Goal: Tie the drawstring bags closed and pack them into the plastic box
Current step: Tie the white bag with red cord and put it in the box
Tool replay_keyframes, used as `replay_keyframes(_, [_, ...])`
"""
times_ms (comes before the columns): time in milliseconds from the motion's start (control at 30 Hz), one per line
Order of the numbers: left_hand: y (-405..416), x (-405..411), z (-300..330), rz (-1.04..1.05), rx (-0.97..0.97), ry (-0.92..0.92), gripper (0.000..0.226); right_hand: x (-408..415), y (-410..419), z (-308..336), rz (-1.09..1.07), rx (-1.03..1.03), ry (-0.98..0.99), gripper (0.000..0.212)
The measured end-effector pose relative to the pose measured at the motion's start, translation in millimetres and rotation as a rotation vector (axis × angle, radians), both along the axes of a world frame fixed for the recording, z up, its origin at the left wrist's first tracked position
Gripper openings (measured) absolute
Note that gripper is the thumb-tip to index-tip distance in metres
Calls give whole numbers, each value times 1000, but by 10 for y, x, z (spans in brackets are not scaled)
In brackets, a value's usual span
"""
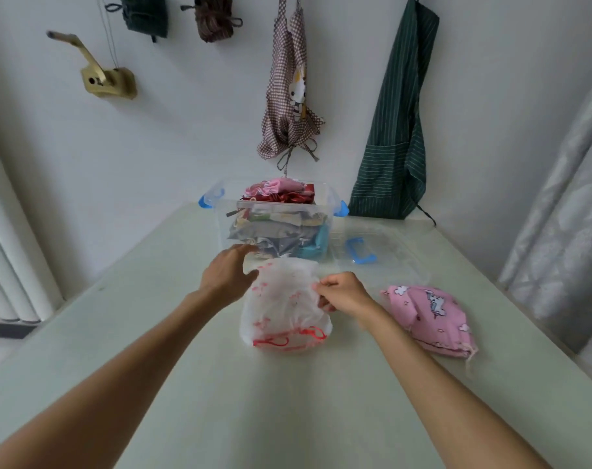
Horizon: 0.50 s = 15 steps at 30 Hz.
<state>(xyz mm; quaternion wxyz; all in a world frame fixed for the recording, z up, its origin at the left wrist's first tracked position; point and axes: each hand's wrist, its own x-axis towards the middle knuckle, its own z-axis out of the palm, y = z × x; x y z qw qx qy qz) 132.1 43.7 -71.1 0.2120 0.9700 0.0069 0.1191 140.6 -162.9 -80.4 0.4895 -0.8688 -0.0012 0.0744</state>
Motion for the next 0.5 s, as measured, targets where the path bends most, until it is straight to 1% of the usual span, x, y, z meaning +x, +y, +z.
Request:
replay_keyframes(33, [21,-97,-36,2,16,-13,43,35,45,-36,1,16,9,15])
replay_keyframes(67, [26,-202,-69,14,27,-56,38,44,54,-54,-11,-5,-11,19])
replay_keyframes(133, [50,-463,-103,75,31,-208,21,-43,44,-63,-91,-126,-157,29])
replay_keyframes(167, [49,-599,-107,108,17,-244,15,-153,36,-50,-123,-161,-257,27])
replay_keyframes(233, [-2,-809,-123,117,-40,-191,19,-408,-3,-62,-96,-213,-438,9])
replay_keyframes(267, [-50,-881,-147,83,-63,-141,21,-532,-26,-89,-42,-266,-490,8])
replay_keyframes(333, [-162,-966,-219,-37,-27,-65,22,-679,-79,-216,71,-368,-508,17])
replay_keyframes(400, [-259,-962,-323,-128,78,-23,30,-706,-113,-331,121,-414,-468,19])
replay_keyframes(433, [-284,-934,-378,-136,117,-12,33,-693,-116,-369,127,-422,-450,19])
replay_keyframes(500, [-296,-880,-445,-95,121,-19,35,-662,-121,-426,115,-408,-433,17])
